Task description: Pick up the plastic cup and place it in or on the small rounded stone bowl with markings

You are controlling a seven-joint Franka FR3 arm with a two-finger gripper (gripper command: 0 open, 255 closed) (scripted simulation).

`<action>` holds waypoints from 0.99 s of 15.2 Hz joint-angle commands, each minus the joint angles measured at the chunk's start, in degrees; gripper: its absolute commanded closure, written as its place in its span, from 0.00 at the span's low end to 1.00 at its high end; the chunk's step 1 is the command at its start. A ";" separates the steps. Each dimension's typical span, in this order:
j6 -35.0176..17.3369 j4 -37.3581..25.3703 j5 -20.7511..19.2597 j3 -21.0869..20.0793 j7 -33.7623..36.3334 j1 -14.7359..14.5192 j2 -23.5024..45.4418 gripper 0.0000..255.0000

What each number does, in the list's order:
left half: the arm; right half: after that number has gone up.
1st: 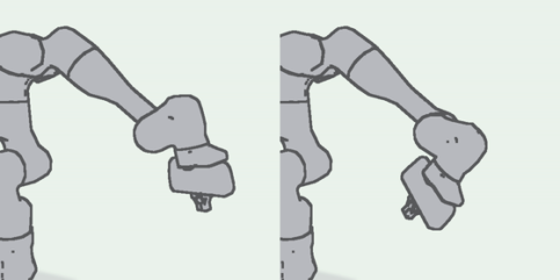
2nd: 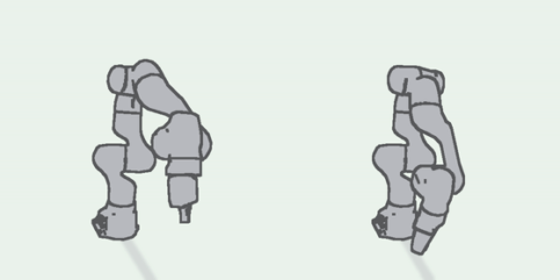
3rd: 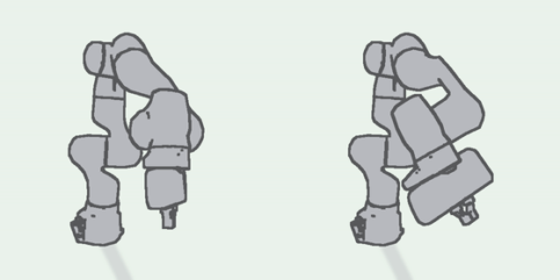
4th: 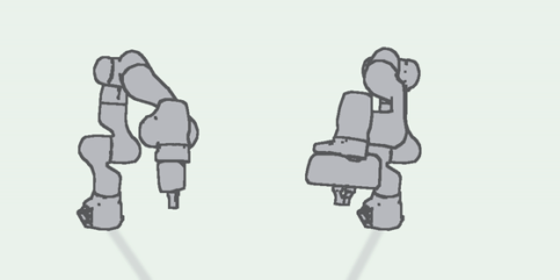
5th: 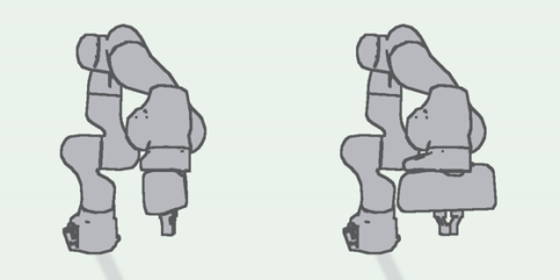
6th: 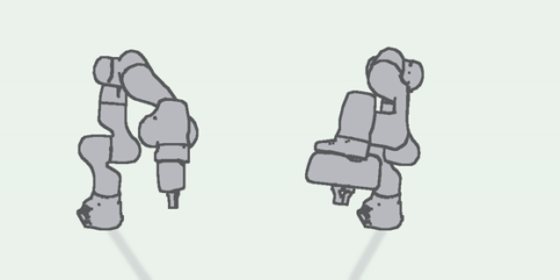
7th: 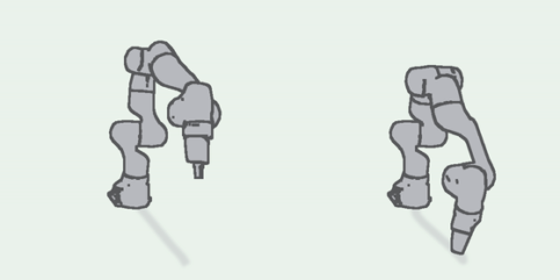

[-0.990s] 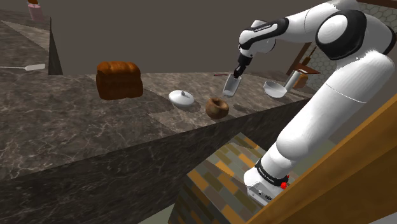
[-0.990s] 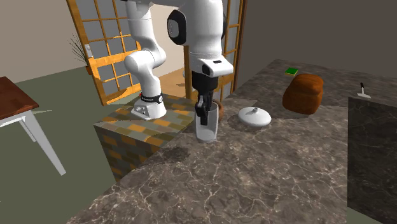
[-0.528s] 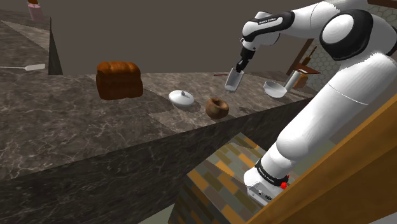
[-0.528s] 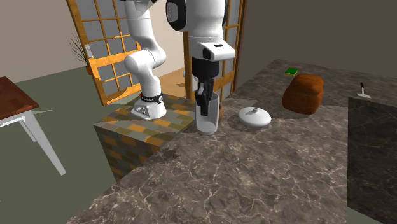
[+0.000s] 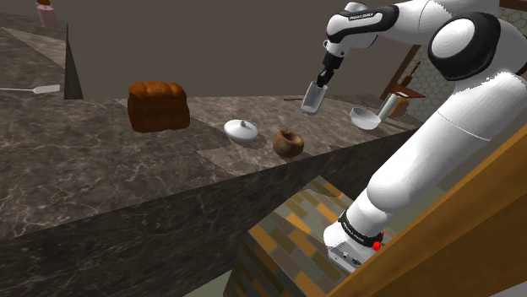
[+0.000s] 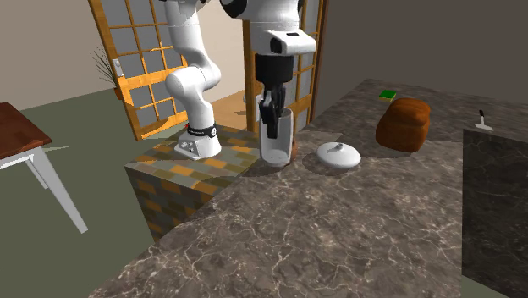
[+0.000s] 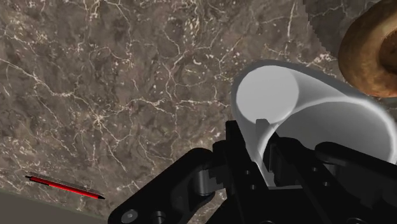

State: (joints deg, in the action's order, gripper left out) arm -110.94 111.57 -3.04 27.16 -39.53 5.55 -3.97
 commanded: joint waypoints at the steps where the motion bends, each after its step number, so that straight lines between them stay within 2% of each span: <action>1: 1.59 -1.24 -0.15 -0.08 0.09 -0.04 -0.37 1.00; 5: 4.21 -3.68 -0.20 -0.16 0.10 -0.09 -0.58 1.00; 10: 5.91 3.46 -3.81 -4.52 7.69 -2.12 -9.73 1.00; 15: 8.55 8.80 -5.18 -9.59 14.71 -3.55 -17.40 1.00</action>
State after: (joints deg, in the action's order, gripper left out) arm -102.73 119.00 -7.97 18.59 -26.30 2.25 -19.72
